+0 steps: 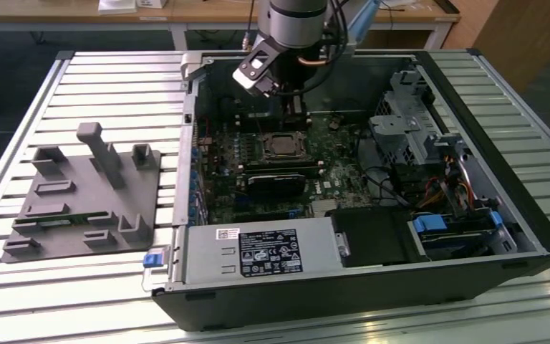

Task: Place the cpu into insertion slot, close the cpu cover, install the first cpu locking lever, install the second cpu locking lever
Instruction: 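Install the first cpu locking lever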

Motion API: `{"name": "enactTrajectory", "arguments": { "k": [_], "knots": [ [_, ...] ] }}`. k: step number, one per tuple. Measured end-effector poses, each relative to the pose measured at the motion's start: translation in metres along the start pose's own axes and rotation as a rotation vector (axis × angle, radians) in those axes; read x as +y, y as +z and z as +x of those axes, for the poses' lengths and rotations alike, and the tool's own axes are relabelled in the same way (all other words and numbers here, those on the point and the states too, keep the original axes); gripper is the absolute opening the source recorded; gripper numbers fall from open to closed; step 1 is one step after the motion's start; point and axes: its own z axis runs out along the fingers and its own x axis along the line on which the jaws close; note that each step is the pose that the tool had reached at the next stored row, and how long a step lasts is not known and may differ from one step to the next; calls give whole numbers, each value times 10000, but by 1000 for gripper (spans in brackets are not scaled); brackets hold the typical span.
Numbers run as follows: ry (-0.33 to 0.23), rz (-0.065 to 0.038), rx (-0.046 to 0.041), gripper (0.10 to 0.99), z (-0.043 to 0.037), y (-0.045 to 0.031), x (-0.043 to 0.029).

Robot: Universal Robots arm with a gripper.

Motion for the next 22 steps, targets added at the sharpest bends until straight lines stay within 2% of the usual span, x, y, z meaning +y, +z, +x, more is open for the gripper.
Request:
{"name": "enactTrajectory", "arguments": {
  "k": [4,22],
  "knots": [
    [-263,1,6,106,1,-39,1],
    [-3536,25,77,106,0,-39,1]
  ]
}}
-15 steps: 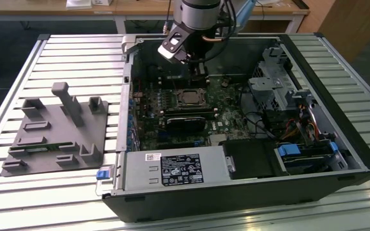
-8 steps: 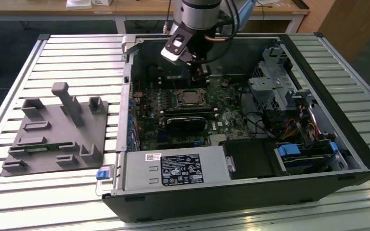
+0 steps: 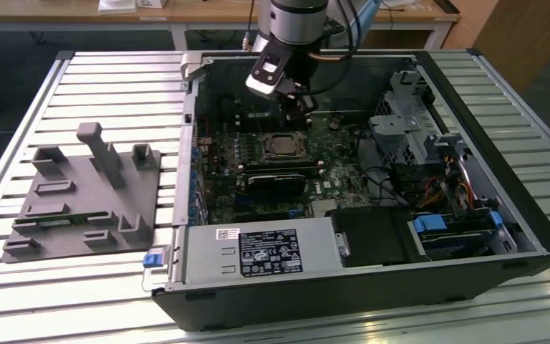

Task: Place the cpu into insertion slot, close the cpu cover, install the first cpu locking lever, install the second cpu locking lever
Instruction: 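Install the first cpu locking lever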

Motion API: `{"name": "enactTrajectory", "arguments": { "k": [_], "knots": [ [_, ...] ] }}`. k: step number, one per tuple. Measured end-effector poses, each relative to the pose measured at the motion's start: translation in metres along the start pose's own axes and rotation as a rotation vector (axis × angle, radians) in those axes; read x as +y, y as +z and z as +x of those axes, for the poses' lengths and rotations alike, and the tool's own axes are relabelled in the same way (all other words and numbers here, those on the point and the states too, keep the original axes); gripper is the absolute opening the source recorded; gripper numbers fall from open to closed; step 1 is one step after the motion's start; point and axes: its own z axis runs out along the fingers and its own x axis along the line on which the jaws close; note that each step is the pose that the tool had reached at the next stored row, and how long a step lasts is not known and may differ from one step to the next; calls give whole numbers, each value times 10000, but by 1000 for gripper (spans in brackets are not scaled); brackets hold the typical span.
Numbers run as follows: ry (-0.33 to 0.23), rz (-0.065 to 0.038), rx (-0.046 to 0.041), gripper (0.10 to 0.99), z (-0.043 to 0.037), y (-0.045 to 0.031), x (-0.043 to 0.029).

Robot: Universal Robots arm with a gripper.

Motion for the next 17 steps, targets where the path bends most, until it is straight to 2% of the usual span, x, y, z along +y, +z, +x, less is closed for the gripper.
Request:
{"name": "enactTrajectory", "arguments": {
  "k": [17],
  "knots": [
    [-3091,23,68,106,0,0,0]
  ]
}}
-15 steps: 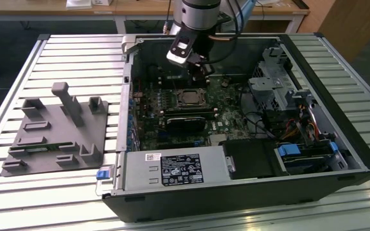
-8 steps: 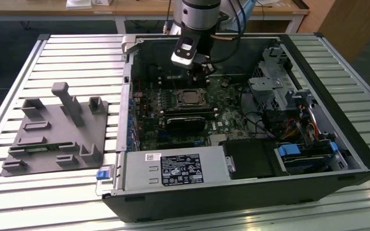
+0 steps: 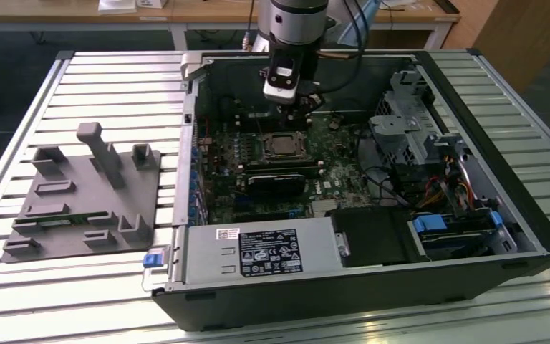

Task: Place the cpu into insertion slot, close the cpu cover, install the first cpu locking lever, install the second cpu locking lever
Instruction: 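Install the first cpu locking lever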

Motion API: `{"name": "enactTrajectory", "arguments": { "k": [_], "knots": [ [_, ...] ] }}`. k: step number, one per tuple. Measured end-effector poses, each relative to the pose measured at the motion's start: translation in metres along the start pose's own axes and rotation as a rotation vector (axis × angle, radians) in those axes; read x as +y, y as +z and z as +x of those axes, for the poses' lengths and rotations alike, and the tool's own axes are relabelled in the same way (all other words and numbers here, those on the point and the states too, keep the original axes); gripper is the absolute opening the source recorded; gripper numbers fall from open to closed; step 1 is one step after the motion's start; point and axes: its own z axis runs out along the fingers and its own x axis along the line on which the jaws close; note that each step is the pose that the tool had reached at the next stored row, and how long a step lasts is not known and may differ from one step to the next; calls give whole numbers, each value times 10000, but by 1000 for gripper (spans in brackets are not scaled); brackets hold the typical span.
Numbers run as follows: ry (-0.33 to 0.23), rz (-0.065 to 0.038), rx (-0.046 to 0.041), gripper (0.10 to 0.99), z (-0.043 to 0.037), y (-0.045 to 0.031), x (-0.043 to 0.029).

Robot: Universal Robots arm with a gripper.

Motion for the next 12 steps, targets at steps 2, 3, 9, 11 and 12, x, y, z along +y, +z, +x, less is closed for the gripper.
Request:
{"name": "enactTrajectory", "arguments": {
  "k": [2,3,9,11,12],
  "knots": [
    [-359,2,8,106,0,0,0],
    [-539,3,12,106,0,0,0],
    [-1629,11,36,106,0,1,0],
    [-2004,14,44,106,0,1,0],
    [-2185,16,48,106,0,1,0]
  ]
}}
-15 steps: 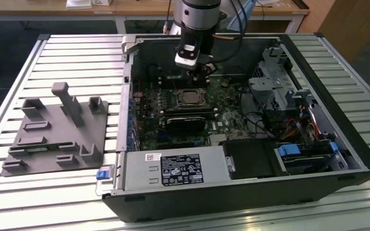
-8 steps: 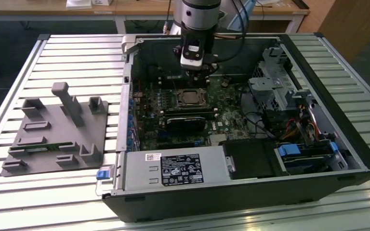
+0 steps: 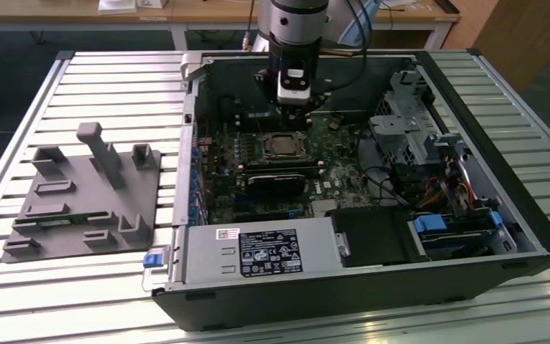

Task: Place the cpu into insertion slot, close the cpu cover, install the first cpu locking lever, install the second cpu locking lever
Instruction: 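Install the first cpu locking lever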

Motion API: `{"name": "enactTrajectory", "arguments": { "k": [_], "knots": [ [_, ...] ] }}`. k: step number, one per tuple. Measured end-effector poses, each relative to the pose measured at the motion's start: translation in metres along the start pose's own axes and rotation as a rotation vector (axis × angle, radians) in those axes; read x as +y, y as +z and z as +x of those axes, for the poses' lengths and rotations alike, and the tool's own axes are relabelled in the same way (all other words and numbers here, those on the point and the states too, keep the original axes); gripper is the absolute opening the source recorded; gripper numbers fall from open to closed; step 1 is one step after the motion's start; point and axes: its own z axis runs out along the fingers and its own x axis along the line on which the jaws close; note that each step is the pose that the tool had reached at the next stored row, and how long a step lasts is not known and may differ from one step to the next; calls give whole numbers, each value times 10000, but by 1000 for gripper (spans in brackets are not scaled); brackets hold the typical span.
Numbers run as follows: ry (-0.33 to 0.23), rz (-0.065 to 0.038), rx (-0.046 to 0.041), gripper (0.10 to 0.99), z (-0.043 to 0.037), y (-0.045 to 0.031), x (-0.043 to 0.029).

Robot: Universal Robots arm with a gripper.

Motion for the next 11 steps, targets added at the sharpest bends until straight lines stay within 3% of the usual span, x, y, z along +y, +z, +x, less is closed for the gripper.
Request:
{"name": "enactTrajectory", "arguments": {
  "k": [11],
  "knots": [
    [-1989,12,41,106,0,3,0]
  ]
}}
